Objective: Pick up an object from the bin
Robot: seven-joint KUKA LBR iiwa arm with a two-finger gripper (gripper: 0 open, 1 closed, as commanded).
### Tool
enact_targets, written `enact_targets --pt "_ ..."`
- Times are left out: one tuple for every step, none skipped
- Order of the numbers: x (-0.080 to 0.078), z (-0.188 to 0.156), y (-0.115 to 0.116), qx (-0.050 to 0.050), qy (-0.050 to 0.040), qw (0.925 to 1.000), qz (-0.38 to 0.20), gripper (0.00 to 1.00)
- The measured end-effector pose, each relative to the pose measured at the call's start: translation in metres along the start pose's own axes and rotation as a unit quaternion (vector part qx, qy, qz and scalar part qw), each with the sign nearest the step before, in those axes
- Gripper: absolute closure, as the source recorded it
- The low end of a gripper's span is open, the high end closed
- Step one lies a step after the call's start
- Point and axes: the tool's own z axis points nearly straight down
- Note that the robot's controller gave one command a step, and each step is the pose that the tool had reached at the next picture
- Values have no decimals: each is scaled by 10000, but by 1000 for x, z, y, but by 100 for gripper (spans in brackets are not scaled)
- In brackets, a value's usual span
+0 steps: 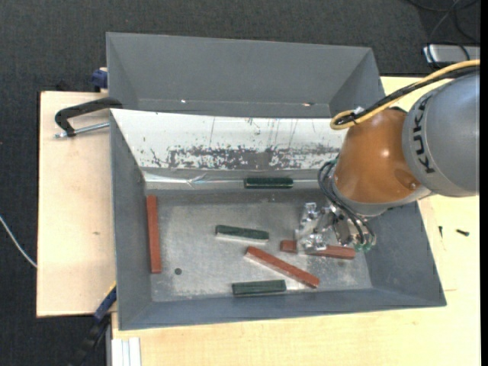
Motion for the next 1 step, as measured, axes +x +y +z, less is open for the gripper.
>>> enact_targets --pt "0 0 0 0 0 10000 0 100"
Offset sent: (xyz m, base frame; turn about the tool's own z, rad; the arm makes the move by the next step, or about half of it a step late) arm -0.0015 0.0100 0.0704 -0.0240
